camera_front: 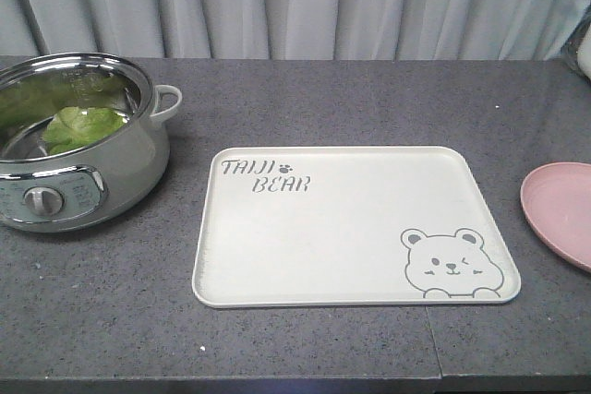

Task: Transfer vegetables to tray and serve
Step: 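Position the base in front of the tray, pot and pink plate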

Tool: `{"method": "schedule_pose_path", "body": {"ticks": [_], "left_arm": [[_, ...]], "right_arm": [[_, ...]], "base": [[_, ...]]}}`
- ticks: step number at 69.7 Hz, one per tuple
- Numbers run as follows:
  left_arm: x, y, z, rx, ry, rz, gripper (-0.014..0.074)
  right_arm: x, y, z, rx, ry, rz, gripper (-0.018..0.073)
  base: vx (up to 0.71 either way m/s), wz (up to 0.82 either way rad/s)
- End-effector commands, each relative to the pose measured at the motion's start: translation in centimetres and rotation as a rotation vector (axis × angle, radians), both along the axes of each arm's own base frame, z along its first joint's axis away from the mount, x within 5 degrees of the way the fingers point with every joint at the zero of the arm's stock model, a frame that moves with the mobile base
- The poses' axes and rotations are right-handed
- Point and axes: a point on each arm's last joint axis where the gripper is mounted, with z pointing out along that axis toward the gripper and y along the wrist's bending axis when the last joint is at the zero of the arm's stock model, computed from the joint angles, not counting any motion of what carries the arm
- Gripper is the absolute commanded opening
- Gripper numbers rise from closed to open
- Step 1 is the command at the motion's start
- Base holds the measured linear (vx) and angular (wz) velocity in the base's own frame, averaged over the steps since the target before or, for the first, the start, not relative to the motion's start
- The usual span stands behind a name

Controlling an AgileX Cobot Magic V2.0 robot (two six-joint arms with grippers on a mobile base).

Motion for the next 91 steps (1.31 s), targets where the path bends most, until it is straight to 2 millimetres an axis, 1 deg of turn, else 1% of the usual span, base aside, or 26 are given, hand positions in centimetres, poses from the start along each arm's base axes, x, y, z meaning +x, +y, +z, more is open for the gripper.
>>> {"method": "schedule_pose_path", "body": {"ticks": [1,63,68,70,74,77,83,86,91], "left_arm": [[0.0,0.0,-0.1,-0.013,-0.064,0.001,-0.0006],[0.0,0.0,-0.1,-0.013,-0.064,0.001,-0.0006],[0.0,0.0,-0.1,-0.013,-0.069,0.0,-0.0006],[-0.1,0.0,0.0,-0.017,-0.075,0.0,-0.0006],[-0.2,0.0,0.8,-0.037,-0.097,-0.002,-0.0006],[-0.4,0.0,1.9,-0.056,-0.128,-0.004,-0.0006],[-1.1,0.0,5.1,-0.053,-0.191,-0.004,-0.0006],[-1.5,0.1,7.1,-0.048,-0.209,-0.002,-0.0006],[-1.7,0.1,10.0,-0.024,-0.177,0.004,-0.0006]], "right_arm": [[0.0,-0.1,0.2,-0.002,-0.064,-0.008,-0.0006],[0.0,-0.1,0.2,-0.002,-0.064,-0.008,-0.0006],[0.0,-0.1,0.4,-0.007,-0.096,-0.01,-0.0006],[0.0,-0.1,0.8,-0.01,-0.134,-0.013,-0.0006],[-0.1,-0.1,1.7,0.006,-0.177,-0.015,-0.0006],[-0.3,-0.1,2.6,0.022,-0.195,-0.014,-0.0006],[-0.5,-0.1,5.1,0.013,-0.189,-0.008,-0.0006],[-0.6,0.0,6.5,-0.004,-0.173,-0.005,-0.0006],[-0.4,0.0,9.1,-0.036,-0.148,-0.001,-0.0006]], "base": [[0.02,-0.01],[0.0,0.0],[0.0,0.0],[0.0,0.0],[0.0,0.0],[0.0,0.0],[0.0,0.0],[0.0,0.0],[0.0,0.0]]}}
